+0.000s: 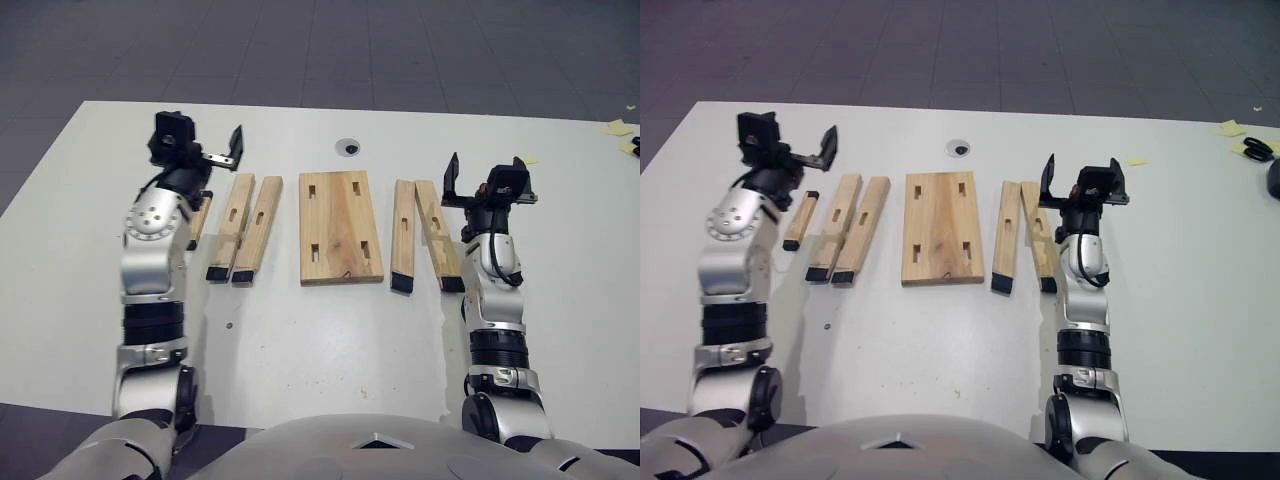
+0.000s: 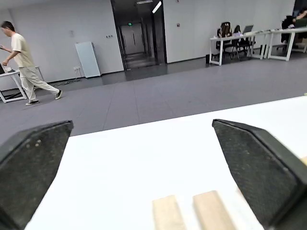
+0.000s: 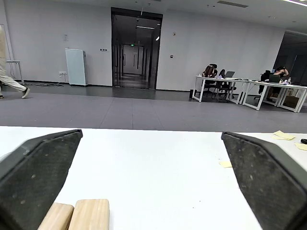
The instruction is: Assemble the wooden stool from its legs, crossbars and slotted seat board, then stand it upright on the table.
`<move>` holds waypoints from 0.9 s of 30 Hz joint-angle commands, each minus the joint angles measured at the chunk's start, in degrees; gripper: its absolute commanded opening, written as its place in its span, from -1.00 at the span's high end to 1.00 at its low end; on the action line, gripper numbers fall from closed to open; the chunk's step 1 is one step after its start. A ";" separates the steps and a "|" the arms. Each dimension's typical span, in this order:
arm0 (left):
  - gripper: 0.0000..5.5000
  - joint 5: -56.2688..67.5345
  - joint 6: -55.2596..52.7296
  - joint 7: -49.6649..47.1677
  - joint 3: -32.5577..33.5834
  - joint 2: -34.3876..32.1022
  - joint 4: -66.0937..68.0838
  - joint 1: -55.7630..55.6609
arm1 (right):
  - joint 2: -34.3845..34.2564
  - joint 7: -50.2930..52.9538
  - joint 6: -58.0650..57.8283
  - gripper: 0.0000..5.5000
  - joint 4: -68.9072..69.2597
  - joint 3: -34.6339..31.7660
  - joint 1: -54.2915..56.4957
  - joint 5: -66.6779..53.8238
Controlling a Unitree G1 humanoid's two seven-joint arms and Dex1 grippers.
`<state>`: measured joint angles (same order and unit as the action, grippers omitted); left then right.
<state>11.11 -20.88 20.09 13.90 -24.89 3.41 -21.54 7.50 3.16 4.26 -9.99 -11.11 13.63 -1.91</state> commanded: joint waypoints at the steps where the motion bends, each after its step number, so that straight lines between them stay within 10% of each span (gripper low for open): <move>1: -0.96 2.67 -5.35 4.75 2.68 -4.81 3.43 3.47 | 0.28 0.56 -0.78 -0.96 1.15 -0.62 -1.39 -0.10; 17: -0.96 -2.72 -6.93 8.05 -4.72 -7.94 16.25 6.15 | 0.16 1.05 -1.48 -0.96 1.93 -0.24 -1.92 -0.18; 27: -0.36 -2.43 -8.96 11.95 -6.43 -8.51 17.65 7.23 | 0.14 1.18 -1.67 -0.96 2.04 -0.22 -1.61 -0.18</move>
<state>8.82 -28.06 30.75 8.40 -32.60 19.58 -15.44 7.54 4.23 3.19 -8.43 -11.14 11.84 -1.92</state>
